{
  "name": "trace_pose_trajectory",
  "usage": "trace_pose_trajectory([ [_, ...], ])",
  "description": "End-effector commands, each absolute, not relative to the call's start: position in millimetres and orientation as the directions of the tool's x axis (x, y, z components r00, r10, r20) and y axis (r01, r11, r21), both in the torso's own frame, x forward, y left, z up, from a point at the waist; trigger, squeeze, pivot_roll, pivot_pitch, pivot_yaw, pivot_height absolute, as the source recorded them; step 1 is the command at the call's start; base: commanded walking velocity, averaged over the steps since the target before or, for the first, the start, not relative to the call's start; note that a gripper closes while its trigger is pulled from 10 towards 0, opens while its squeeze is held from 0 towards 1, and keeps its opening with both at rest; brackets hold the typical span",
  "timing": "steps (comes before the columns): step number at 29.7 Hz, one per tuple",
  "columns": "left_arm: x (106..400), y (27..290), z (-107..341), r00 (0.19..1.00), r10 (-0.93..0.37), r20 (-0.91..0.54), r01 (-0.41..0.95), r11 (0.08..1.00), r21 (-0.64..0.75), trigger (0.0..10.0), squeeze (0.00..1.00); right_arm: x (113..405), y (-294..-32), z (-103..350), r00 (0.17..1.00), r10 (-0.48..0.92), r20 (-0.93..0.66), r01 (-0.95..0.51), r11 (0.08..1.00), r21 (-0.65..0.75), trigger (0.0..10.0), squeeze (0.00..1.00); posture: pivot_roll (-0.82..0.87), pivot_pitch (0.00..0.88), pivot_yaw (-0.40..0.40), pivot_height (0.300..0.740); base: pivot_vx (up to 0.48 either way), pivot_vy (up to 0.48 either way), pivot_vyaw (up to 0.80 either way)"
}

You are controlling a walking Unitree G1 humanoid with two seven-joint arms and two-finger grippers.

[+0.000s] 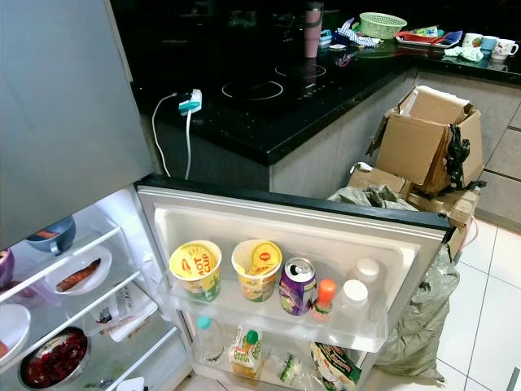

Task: Restocking fridge

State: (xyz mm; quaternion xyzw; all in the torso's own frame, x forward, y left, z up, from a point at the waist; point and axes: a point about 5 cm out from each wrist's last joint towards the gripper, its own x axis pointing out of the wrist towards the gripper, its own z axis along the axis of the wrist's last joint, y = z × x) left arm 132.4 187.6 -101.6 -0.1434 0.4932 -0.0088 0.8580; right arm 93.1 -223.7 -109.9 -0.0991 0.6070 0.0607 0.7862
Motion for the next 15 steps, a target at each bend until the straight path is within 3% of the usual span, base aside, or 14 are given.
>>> trace_pose_trajectory([
  [1,127.8,180.9,-104.1,0.49,-0.179,-0.853,-0.125,0.954,-0.272,10.0,0.0,91.9,-224.0,-110.1,0.249,-0.021,-0.968,-0.229,0.97,-0.08,10.0,0.0,-0.05,0.0,-0.007,0.74,0.0,-0.368,0.0],
  [15,125.0,182.1,-104.9,0.483,-0.179,-0.857,-0.136,0.952,-0.276,10.0,0.0,91.9,-221.4,-110.7,0.245,-0.013,-0.969,-0.239,0.968,-0.074,10.0,0.0,-0.05,0.0,-0.006,0.74,0.0,-0.419,0.0],
])
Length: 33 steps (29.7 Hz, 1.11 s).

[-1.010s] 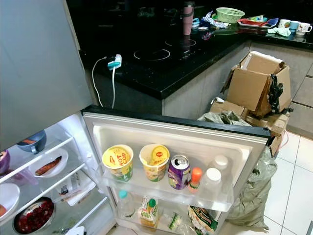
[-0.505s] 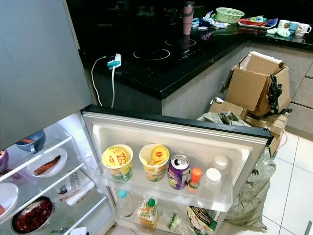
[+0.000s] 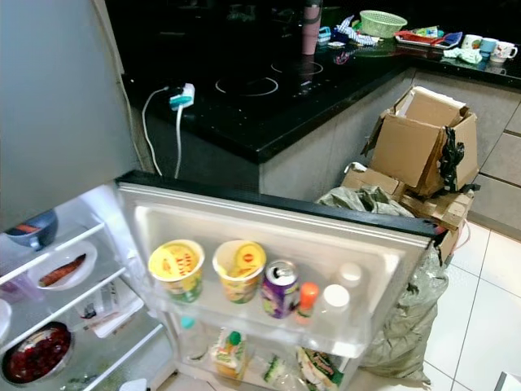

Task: Restocking fridge

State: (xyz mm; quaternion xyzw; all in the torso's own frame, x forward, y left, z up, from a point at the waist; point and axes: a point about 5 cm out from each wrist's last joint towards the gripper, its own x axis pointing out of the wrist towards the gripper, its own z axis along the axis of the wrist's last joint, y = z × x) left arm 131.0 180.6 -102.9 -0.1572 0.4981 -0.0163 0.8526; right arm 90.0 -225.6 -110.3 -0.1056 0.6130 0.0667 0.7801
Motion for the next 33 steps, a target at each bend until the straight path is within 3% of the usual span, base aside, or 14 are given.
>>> trace_pose_trajectory([
  [1,124.7,182.2,-105.0,0.482,-0.179,-0.858,-0.136,0.952,-0.275,10.0,0.0,91.7,-221.4,-110.7,0.245,-0.013,-0.969,-0.239,0.968,-0.073,10.0,0.0,-0.05,0.0,-0.006,0.74,0.0,-0.439,0.0],
  [16,122.9,181.7,-105.6,0.478,-0.181,-0.859,-0.143,0.949,-0.28,10.0,0.0,88.0,-222.6,-111.2,0.238,-0.013,-0.971,-0.239,0.968,-0.072,10.0,0.0,-0.04,0.0,-0.006,0.74,0.0,-0.426,0.0],
  [33,121.2,185.4,-106.7,0.459,-0.139,-0.878,-0.186,0.951,-0.248,10.0,0.0,89.9,-223.3,-110.7,0.241,-0.012,-0.97,-0.242,0.968,-0.073,10.0,0.0,-0.04,0.0,-0.005,0.74,0.0,0.0,0.0],
])
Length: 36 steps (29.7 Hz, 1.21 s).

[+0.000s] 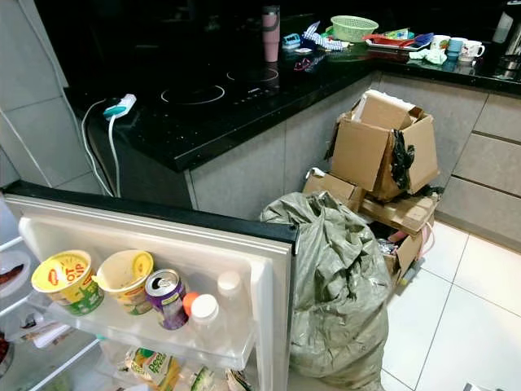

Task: Restocking fridge

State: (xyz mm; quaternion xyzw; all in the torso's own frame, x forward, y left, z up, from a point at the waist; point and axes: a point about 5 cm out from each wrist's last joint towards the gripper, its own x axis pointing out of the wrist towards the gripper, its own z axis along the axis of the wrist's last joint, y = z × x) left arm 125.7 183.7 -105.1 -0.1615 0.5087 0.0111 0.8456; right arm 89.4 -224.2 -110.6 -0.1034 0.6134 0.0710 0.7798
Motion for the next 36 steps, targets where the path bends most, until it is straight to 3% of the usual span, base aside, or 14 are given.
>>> trace_pose_trajectory([
  [1,122,185,-107,0.458,-0.139,-0.878,-0.185,0.951,-0.247,10.0,0.0,90,-223,-111,0.242,-0.013,-0.97,-0.242,0.968,-0.073,10.0,0.0,-0.04,0.0,-0.005,0.74,-0.315,0.0,0.0],
  [27,123,183,-106,0.459,-0.147,-0.876,-0.176,0.952,-0.251,10.0,0.0,94,-222,-110,0.252,-0.01,-0.968,-0.242,0.968,-0.073,10.0,0.0,-0.05,0.0,-0.005,0.74,-0.327,0.0,0.0],
  [36,125,185,-105,0.478,-0.151,-0.865,-0.143,0.959,-0.246,10.0,0.0,102,-224,-108,0.289,-0.023,-0.957,-0.218,0.972,-0.089,10.0,0.0,-0.04,0.0,-0.005,0.74,0.0,0.0,0.0],
])
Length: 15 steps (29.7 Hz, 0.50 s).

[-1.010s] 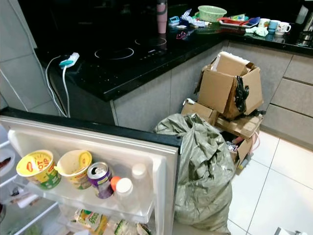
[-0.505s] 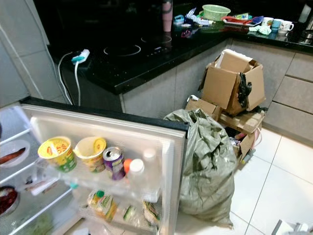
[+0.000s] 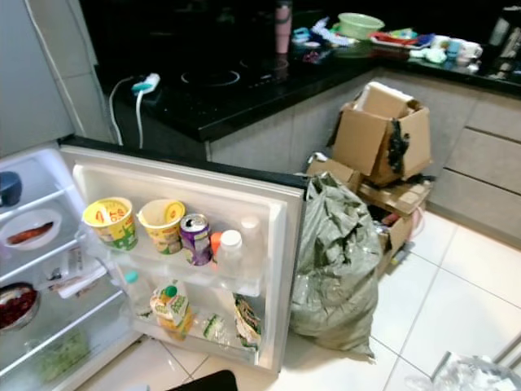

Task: Restocking fridge

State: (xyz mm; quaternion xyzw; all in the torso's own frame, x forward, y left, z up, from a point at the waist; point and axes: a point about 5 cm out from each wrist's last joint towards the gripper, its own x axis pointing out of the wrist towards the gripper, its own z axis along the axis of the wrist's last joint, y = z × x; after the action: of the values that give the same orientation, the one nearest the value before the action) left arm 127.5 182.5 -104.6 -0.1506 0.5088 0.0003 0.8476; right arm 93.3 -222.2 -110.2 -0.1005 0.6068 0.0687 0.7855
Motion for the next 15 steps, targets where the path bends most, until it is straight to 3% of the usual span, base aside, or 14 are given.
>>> trace_pose_trajectory([
  [1,125,185,-105,0.473,-0.158,-0.867,-0.129,0.961,-0.246,10.0,0.0,104,-224,-107,0.295,-0.024,-0.955,-0.213,0.973,-0.091,10.0,0.0,-0.05,0.0,-0.007,0.74,0.0,0.0,0.0],
  [3,124,184,-105,0.464,-0.162,-0.871,-0.107,0.966,-0.237,10.0,0.0,106,-225,-106,0.3,-0.026,-0.954,-0.21,0.973,-0.092,10.0,0.0,-0.05,0.0,-0.007,0.74,0.0,0.0,0.0],
  [10,120,182,-107,0.445,-0.18,-0.877,-0.09,0.966,-0.244,10.0,0.0,114,-226,-104,0.337,-0.033,-0.941,-0.188,0.977,-0.101,10.0,0.0,-0.05,0.0,-0.008,0.74,0.0,-0.475,0.0],
  [15,119,182,-107,0.45,-0.173,-0.876,-0.107,0.963,-0.246,10.0,0.0,123,-231,-100,0.374,-0.058,-0.926,-0.154,0.98,-0.124,10.0,0.0,-0.05,0.0,-0.008,0.74,0.0,0.0,0.0],
])
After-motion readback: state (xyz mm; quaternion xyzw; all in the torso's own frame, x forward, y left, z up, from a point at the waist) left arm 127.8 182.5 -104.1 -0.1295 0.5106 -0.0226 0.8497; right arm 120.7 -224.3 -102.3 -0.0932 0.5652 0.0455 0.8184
